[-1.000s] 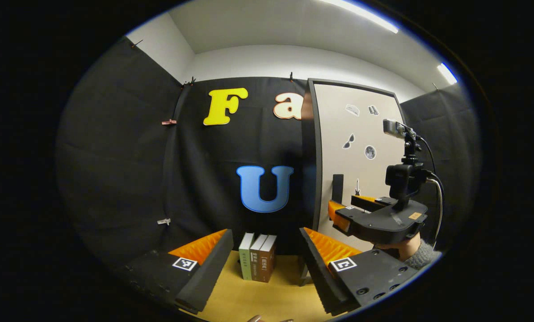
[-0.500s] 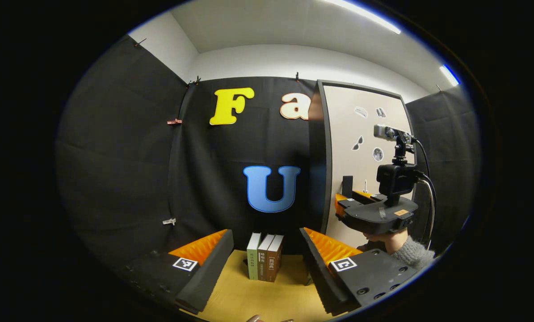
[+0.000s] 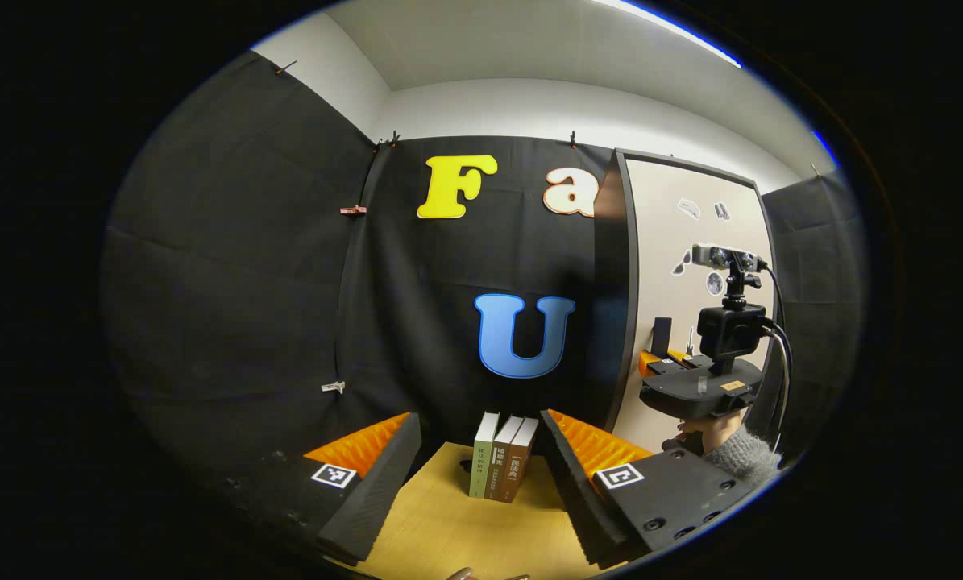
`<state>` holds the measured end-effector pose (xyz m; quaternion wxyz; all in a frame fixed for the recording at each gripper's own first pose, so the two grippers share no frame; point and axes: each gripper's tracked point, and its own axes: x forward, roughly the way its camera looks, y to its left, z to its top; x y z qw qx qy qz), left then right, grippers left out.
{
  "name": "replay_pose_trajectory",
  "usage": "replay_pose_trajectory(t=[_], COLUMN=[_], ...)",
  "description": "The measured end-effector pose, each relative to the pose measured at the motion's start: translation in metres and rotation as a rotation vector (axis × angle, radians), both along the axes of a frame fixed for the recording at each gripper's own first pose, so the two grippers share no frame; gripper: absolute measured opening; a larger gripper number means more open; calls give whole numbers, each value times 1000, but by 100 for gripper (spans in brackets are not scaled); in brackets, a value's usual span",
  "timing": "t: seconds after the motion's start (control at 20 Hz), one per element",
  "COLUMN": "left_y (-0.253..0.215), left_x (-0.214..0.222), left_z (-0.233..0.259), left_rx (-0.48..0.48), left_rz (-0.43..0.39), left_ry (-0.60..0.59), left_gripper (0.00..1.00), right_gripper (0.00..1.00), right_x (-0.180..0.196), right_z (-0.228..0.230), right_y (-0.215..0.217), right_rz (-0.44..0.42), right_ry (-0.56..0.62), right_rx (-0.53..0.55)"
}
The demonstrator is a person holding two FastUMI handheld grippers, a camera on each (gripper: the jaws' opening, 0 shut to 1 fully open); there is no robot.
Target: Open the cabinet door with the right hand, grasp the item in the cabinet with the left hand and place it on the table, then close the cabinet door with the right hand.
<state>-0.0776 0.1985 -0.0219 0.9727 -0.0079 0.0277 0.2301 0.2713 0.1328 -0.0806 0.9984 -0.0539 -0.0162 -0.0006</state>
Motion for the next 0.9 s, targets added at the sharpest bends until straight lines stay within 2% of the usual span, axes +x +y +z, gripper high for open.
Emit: replay_pose_trajectory(t=[0.2, 0.35, 0.55, 0.7, 0.8, 0.9], left_y=[-5, -16, -31, -43, -65, -76], left_x=[-14, -34, -41, -35, -25, -16], left_z=[6, 2, -13, -5, -5, -1], left_rx=[2, -11, -11, -30, -50, -34], left_rz=[-46, -94, -171, -227, -316, -368], left_ry=[-17, -16, -6, -51, -58, -59], left_gripper=[92, 93, 92, 93, 93, 93], right_gripper=[19, 19, 19, 19, 19, 19], right_x=[-19, -49, -82, -99, -110, -118], right_z=[-1, 8, 14, 16, 19, 21], right_y=[2, 3, -5, -11, -14, -18], right_rz=[11, 13, 22, 41, 63, 77], right_ry=[35, 32, 12, 25, 44, 33], right_rx=[-30, -5, -9, 1, -10, -10])
